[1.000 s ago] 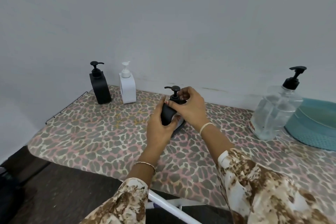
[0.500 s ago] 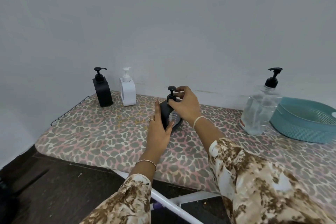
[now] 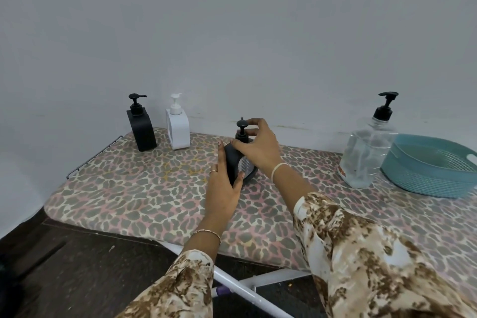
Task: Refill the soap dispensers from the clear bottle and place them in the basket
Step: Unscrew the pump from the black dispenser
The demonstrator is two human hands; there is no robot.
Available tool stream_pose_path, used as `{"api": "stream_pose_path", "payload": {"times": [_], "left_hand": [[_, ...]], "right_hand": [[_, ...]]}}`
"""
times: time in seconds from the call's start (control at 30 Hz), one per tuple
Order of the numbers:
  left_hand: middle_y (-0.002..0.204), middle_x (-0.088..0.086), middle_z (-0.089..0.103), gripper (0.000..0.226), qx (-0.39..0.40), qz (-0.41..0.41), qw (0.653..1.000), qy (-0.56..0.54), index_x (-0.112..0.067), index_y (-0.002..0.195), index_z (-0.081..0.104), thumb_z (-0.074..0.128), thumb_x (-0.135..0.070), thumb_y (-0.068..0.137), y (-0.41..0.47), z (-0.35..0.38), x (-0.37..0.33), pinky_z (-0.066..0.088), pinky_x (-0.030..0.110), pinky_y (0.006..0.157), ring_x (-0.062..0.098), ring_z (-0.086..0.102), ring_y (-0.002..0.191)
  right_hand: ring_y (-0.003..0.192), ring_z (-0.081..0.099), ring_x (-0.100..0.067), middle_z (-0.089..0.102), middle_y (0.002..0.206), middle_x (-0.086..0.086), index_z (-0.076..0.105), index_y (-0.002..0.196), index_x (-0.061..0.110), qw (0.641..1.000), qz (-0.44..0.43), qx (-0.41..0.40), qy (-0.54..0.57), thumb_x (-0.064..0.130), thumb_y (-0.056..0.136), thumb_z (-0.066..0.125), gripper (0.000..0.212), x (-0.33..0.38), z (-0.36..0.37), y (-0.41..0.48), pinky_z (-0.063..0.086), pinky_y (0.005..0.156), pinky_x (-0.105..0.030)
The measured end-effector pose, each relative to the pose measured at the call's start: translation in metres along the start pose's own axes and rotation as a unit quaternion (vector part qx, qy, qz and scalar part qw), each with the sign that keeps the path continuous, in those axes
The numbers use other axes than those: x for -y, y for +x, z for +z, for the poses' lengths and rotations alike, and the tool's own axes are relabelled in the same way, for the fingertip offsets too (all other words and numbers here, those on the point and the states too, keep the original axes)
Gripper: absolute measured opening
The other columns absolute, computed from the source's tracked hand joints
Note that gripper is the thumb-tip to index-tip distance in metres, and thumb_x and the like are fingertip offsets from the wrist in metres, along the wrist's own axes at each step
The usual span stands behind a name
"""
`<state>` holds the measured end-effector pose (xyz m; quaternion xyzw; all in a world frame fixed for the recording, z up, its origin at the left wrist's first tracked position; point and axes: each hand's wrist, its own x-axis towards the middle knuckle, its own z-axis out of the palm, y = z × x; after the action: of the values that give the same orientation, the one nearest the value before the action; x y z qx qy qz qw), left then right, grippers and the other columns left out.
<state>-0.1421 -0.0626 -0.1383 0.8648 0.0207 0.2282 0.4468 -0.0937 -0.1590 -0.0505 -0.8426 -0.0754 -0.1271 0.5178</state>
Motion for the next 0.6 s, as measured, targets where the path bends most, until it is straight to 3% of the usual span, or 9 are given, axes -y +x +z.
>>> {"api": "stream_pose_path", "payload": {"times": [0.13,0.27,0.4,0.6], "left_hand": [[0.146,0.011,0.04,0.084,-0.002,0.002,1.0,-0.003,-0.032,0.155,-0.001,0.059,-0.031,0.095,0.0,-0.001,-0.001,0.044,0.035,0.097,0.028,0.048,0.126],[0.143,0.011,0.042,0.085,-0.003,0.002,1.0,0.007,-0.033,0.155,-0.001,0.059,-0.032,0.095,-0.001,-0.001,0.0,0.044,0.033,0.093,0.027,0.049,0.123],[0.142,0.01,0.043,0.083,-0.005,0.005,1.0,0.003,-0.033,0.155,0.0,0.058,-0.032,0.095,-0.002,-0.001,-0.001,0.043,0.029,0.091,0.025,0.05,0.121],[0.142,0.01,0.044,0.082,-0.014,0.007,1.0,0.002,-0.032,0.155,0.003,0.059,-0.031,0.095,-0.001,0.0,0.0,0.044,0.031,0.093,0.025,0.051,0.121]], "right_hand": [[0.111,0.059,-0.011,0.068,0.105,0.016,0.047,0.119,0.034,0.998,-0.03,0.004,-0.053,0.036,0.071,0.074,0.055,0.002,0.002,0.001,0.045,0.096,-0.043],[0.107,0.058,-0.012,0.066,0.096,0.02,0.058,0.102,0.033,0.992,-0.047,-0.039,-0.115,0.046,0.069,0.076,0.039,-0.004,-0.008,0.002,0.041,0.098,-0.042],[0.097,0.06,-0.004,0.065,0.088,0.023,0.06,0.088,0.039,0.997,-0.039,-0.02,-0.059,0.043,0.067,0.077,0.028,-0.011,-0.013,0.002,0.045,0.095,-0.043],[0.111,0.06,-0.018,0.068,0.112,0.009,0.062,0.115,0.025,0.991,-0.056,0.005,-0.125,0.046,0.073,0.073,0.047,-0.001,-0.005,0.001,0.043,0.099,-0.045]]}}
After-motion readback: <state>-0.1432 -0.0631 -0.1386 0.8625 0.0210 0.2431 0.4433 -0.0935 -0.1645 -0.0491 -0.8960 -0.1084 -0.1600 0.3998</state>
